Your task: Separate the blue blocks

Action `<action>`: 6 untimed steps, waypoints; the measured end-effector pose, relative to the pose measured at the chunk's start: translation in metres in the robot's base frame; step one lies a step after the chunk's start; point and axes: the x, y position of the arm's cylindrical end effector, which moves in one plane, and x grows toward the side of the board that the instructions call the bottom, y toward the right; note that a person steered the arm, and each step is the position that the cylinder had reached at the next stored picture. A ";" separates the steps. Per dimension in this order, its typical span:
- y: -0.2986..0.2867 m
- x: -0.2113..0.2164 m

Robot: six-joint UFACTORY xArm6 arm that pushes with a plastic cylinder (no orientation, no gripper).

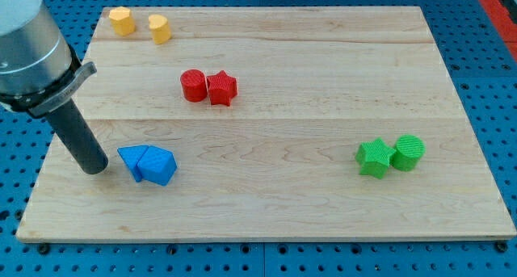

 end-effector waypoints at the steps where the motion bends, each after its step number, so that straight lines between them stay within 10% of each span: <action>1: 0.022 0.001; 4: 0.119 0.029; 6: -0.001 0.033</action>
